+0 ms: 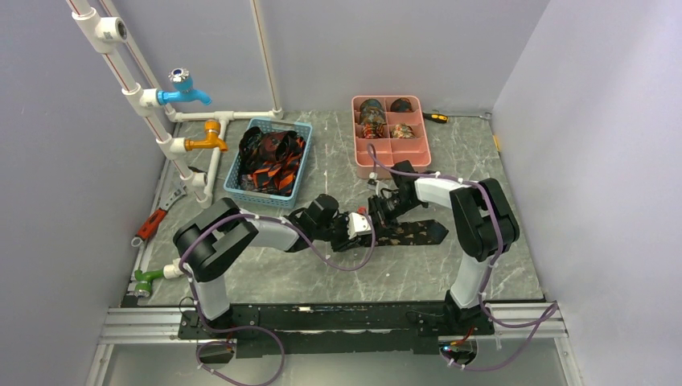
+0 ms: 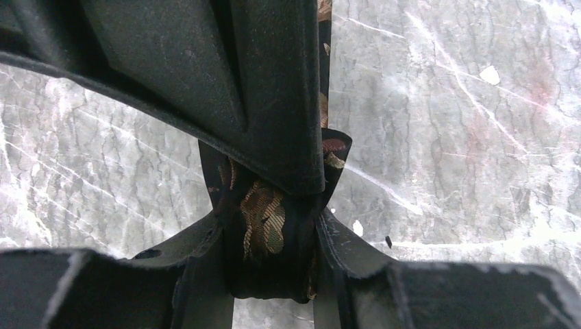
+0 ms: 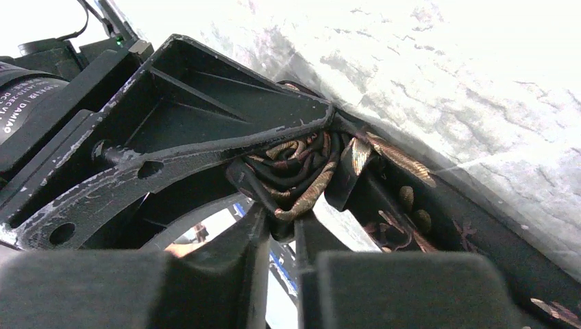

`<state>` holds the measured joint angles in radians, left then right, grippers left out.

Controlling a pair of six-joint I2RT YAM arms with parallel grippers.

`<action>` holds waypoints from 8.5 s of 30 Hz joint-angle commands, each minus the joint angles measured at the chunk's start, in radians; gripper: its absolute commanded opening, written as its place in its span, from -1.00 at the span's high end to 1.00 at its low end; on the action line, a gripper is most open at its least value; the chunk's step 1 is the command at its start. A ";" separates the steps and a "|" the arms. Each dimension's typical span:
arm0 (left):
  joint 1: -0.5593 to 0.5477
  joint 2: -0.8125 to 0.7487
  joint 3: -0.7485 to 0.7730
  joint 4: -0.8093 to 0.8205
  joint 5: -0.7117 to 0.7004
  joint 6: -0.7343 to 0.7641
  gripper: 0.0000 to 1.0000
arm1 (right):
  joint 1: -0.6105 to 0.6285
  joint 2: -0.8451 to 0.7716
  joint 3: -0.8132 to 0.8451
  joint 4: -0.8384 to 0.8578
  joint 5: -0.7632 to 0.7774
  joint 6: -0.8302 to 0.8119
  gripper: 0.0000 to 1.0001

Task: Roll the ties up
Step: Roll the tie at the center of the board.

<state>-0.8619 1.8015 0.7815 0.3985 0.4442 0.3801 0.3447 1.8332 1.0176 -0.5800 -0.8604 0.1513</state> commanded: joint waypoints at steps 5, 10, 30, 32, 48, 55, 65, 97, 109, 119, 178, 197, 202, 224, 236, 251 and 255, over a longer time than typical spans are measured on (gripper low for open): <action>-0.006 0.068 -0.005 -0.152 -0.002 0.046 0.49 | -0.045 -0.038 -0.008 0.061 0.056 -0.022 0.10; -0.006 0.073 -0.006 -0.159 0.005 0.044 0.48 | -0.044 -0.056 -0.029 0.109 0.061 0.021 0.24; 0.019 0.079 -0.061 0.306 0.180 0.031 -0.44 | -0.156 0.178 0.055 -0.113 0.067 -0.217 1.00; 0.020 0.107 -0.045 0.330 0.192 0.030 -0.44 | -0.160 0.199 0.060 -0.128 0.050 -0.229 1.00; 0.014 0.080 -0.058 0.094 0.036 0.028 0.55 | -0.162 0.108 0.125 -0.148 0.047 -0.263 0.27; 0.001 0.078 -0.051 -0.033 -0.028 -0.040 0.48 | -0.109 -0.097 0.034 -0.046 0.014 -0.123 -0.29; -0.001 0.094 0.019 -0.119 -0.025 -0.047 0.38 | -0.006 0.003 0.047 0.013 0.071 -0.065 0.07; 0.000 0.255 0.188 0.113 0.151 -0.059 0.31 | -0.145 0.240 0.157 -0.121 0.197 -0.215 1.00; 0.000 0.207 0.145 -0.135 0.054 -0.009 0.69 | -0.171 -0.061 0.106 -0.225 0.023 -0.230 -0.11; 0.000 0.220 0.192 -0.204 0.034 -0.006 0.58 | -0.122 0.012 0.078 -0.123 -0.009 -0.135 0.18; -0.100 0.225 0.231 -0.321 -0.120 -0.042 0.31 | -0.142 0.047 0.045 -0.163 0.038 -0.219 0.20; -0.094 0.229 0.299 -0.112 0.095 0.017 -0.23 | -0.243 0.193 0.122 -0.245 0.215 -0.254 1.00; -0.094 0.275 0.349 -0.065 0.138 0.000 -0.24 | -0.269 0.210 0.155 -0.265 0.262 -0.256 1.00; -0.097 0.400 0.495 -0.165 0.055 -0.029 0.51 | -0.289 0.258 0.229 -0.276 0.329 -0.241 1.00; -0.097 0.398 0.421 -0.279 -0.020 -0.040 0.94 | -0.395 -0.039 0.149 -0.368 0.206 -0.339 -0.01; -0.096 0.394 0.437 -0.311 -0.007 -0.059 0.75 | -0.297 0.047 0.100 -0.259 0.103 -0.287 -0.09; -0.093 0.379 0.434 -0.302 0.011 -0.068 0.61 | -0.298 0.089 0.128 -0.261 0.175 -0.313 0.82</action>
<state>-0.9546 2.1307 1.2556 0.2764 0.5110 0.3340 0.0406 1.8751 1.1263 -0.9146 -0.8257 -0.1223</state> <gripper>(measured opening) 0.449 0.324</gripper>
